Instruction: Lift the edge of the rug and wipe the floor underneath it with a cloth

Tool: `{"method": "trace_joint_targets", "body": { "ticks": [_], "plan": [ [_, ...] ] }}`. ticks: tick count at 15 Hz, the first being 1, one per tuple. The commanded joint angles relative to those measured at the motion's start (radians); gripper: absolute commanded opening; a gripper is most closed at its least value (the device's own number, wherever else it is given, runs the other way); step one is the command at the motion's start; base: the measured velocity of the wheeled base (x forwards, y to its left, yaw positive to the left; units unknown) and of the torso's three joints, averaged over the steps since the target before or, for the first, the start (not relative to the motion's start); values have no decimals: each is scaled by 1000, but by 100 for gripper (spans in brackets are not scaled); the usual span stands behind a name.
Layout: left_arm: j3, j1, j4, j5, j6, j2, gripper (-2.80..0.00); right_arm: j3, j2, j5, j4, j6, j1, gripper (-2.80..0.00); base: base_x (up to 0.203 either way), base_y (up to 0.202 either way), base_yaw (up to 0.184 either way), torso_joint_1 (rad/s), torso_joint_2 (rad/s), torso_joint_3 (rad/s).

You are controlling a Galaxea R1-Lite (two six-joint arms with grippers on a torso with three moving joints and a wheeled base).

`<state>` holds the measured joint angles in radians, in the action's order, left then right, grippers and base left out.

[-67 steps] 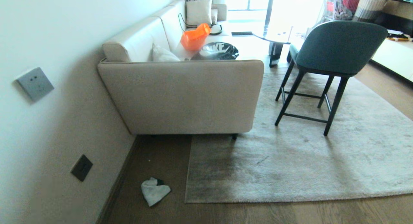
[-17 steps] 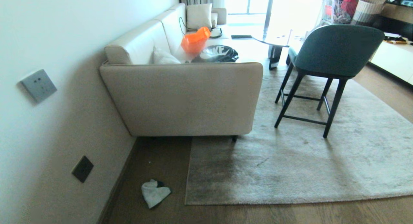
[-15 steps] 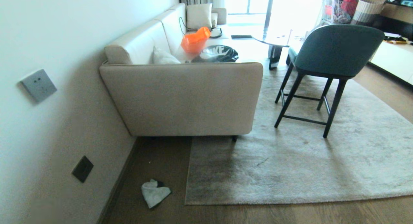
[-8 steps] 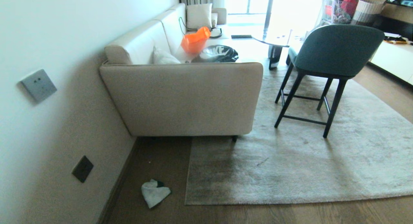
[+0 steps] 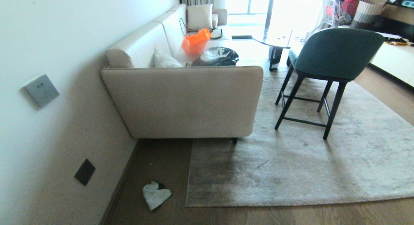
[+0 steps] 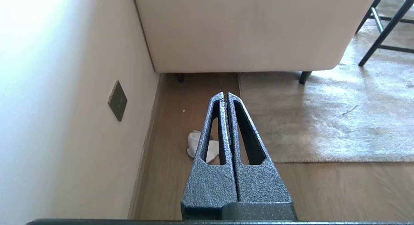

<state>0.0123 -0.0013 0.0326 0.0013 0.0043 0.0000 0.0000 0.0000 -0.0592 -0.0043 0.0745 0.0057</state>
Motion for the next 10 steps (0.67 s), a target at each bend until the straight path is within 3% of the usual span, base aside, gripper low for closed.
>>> {"method": "trace_joint_targets", "body": {
  "ticks": [1, 10],
  "plan": [
    [0, 0, 0, 0, 0, 0, -280, 0, 2, -1, 0, 1, 0, -280, 0, 0, 0, -15, -382, -398],
    [0, 0, 0, 0, 0, 0, -280, 0, 2, -1, 0, 1, 0, -280, 0, 0, 0, 48, -448, -393]
  ]
}}
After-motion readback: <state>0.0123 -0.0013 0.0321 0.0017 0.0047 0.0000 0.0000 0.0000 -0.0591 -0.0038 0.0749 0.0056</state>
